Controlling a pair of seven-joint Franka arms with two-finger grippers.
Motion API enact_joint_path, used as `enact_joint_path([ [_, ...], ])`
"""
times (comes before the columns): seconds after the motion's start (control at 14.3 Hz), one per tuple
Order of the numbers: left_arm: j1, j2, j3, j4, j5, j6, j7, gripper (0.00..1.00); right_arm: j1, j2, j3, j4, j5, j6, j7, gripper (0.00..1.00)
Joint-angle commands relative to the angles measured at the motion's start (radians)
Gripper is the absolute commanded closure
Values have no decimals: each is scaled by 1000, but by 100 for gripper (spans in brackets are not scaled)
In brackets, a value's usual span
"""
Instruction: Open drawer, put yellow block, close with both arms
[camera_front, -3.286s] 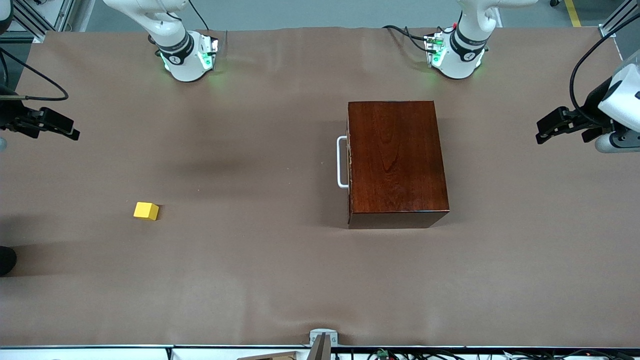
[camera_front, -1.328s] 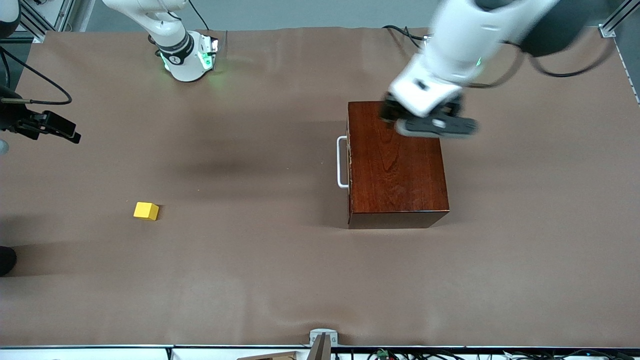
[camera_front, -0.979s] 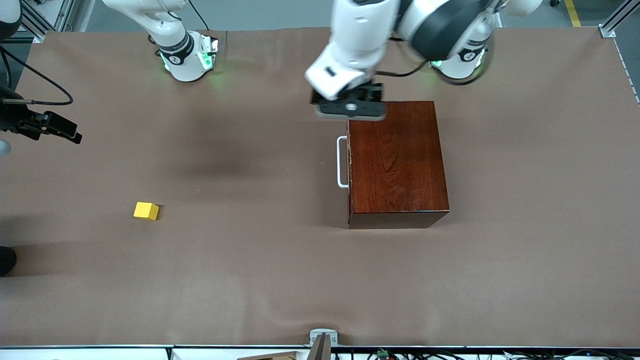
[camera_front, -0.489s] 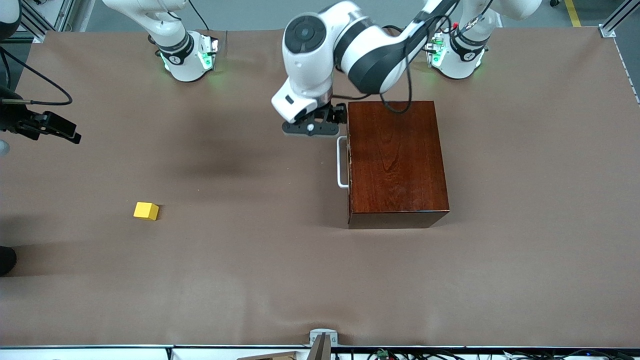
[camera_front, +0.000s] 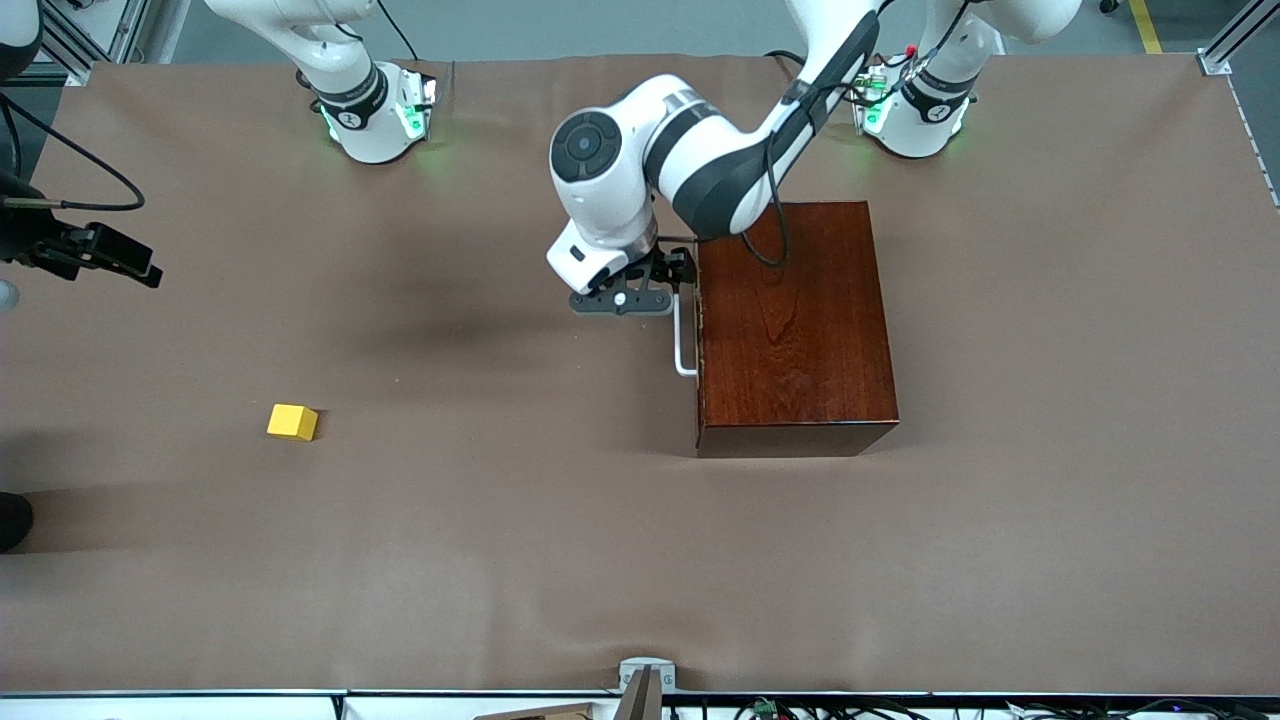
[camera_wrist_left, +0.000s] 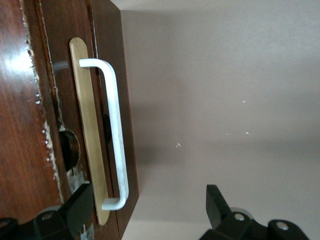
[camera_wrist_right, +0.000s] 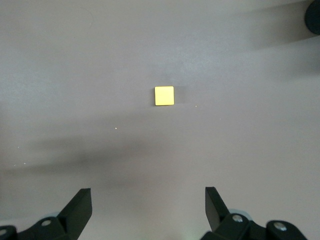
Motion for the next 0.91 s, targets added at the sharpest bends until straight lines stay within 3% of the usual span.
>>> enact_joint_path([
  [0.0,-19,42,21,32,39,8,-3,0,-7,8,10,19,-15,-13,3,0],
  [0.63,-21,93,23,28,49,19,-13,0,-42,7,8,36,-15,-16,1,0],
  [0.84,-21,108,21,27,51,39,-16,0,-34,46,8,35,-15,-9,1,0],
])
